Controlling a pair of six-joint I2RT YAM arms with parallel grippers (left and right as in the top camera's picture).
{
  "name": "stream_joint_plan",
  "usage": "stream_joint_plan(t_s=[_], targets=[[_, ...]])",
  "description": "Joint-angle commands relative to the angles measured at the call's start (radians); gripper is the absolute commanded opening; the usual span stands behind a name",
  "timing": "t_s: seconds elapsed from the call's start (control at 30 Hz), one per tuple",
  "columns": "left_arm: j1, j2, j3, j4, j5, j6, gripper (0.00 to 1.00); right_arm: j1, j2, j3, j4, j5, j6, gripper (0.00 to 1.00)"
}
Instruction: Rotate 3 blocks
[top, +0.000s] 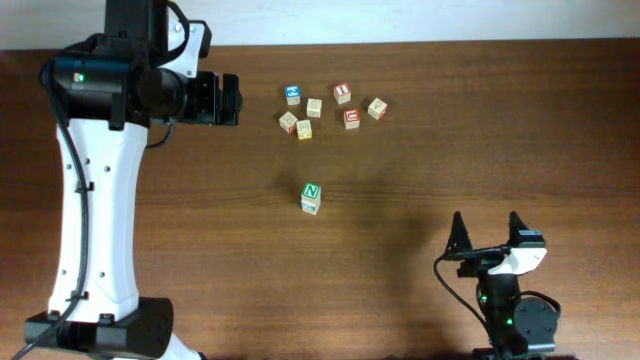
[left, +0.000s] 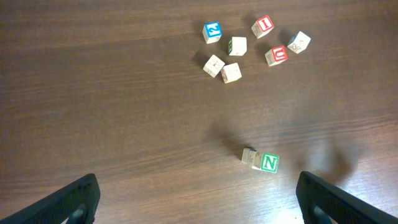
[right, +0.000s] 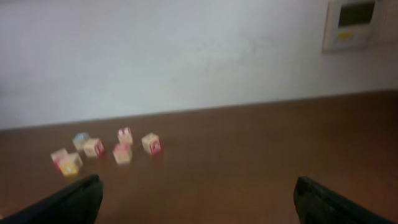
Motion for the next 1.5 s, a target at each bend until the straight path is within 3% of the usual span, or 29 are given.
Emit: stream_joint_plan(t_s=[0.0,0.63,0.73,0.8,0.97,1.03,1.2,1.3,1.4,1.47], targets=[[0.003,0.004,0.001,-0.001,0.0,0.015,0.99,-0.006,-0.035,-0.021,-0.034,0.014,0.003,0.98],[0.003,0.0,0.001,0.003,-0.019,0.016,0.99,0.04,-0.034,-0.021,-0.081,0.013,-0.019,0.98],[0.004,-0.109,-0.036,0.076,-0.071,0.063,0.99,0.04,-0.034,-0.021,-0.081,0.013,-0.019,0.98],[0.01,-0.33,-0.355,0.348,-0.071,0.174,0.99,0.04,-0.034,-0.021,-0.081,0.013,-0.019,0.98],[0.143,-0.784,-1.036,0.764,-0.049,0.174,0.99,0.04,-0.034,-0.021,-0.081,0.013,-0.019,0.98],[0.188,-1.047,-1.405,1.012,-0.053,0.203,0.99,0.04,-0.034,-0.021,-0.081,0.013,-0.019,0.98],[0.188,-1.488,-1.968,1.411,-0.128,0.256,0.99,0.04,-0.034,-0.021,-0.081,0.013,-0.019,0.98],[0.187,-1.654,-2.169,1.494,-0.165,0.259,0.99,0.04,-0.034,-0.021,-0.081,0.013,-0.019,0.98],[0.187,-1.757,-2.177,1.353,-0.169,0.259,0.99,0.04,-0.034,-0.021,-0.081,0.013,-0.019,0.98],[0.174,-1.762,-2.177,1.353,-0.161,0.259,0.99,0.04,-0.034,-0.021,-0.081,0.013,-0.019,0.98]])
